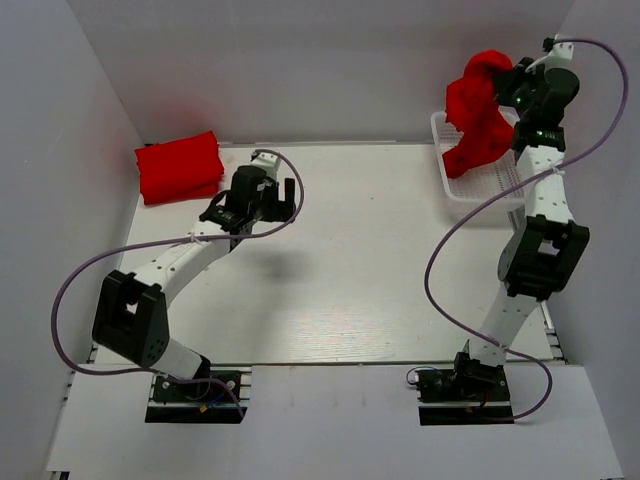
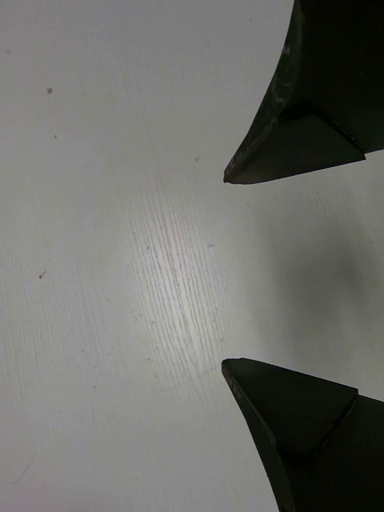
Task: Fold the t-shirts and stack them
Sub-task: Grab crumpled tshirt from bin with the right arm, then move the tshirt to the center of the board
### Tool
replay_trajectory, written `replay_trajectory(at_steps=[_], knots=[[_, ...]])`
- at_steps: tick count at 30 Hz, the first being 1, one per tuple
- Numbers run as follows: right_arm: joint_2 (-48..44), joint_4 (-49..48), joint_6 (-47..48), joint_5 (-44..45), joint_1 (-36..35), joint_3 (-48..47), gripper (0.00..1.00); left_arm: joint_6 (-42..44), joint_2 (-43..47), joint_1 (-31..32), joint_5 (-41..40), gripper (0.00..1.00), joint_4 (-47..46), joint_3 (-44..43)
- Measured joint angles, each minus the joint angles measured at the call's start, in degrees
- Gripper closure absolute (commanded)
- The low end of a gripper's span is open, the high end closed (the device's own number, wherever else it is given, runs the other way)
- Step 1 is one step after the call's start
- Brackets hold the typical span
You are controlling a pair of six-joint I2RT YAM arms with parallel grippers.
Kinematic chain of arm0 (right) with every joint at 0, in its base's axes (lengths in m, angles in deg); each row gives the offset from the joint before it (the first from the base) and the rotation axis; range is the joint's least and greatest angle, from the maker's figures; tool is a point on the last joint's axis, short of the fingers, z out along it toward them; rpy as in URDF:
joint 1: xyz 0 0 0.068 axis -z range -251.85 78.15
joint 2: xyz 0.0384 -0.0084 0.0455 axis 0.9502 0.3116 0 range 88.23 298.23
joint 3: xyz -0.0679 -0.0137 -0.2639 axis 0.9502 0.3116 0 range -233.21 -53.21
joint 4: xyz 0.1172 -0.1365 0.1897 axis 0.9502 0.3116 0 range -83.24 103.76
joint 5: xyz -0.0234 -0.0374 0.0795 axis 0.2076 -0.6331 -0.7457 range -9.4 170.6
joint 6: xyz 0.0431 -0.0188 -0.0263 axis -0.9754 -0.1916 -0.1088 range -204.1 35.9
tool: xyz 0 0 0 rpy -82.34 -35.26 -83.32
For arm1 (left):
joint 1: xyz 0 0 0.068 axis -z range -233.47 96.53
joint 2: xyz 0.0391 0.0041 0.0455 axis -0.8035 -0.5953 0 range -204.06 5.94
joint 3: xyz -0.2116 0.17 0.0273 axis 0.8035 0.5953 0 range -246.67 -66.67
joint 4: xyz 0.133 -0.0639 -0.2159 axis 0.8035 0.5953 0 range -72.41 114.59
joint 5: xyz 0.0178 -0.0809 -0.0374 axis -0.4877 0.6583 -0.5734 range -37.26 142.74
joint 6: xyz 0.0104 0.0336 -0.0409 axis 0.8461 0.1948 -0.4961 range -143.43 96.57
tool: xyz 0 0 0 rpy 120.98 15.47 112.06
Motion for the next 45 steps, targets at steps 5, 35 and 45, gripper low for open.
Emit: replay_trajectory(at_steps=[5,35,45], knots=[[-7.82,-0.31,1.38,-5.90,-0.57,2.01,1.00,-2.34,4.92,0.00,-2.47,0.00,1.57,3.48],[-6.23,-8.52,-15.72,-38.99,-19.41,-14.45,1.00,-8.90,19.93,-0.11,-15.80,0.00,14.05,7.28],[-11.67,-13.55,-10.69,-35.93,-28.94,35.06,0.10,-12.61,22.58,-0.11,-18.60,0.00,18.18,7.28]])
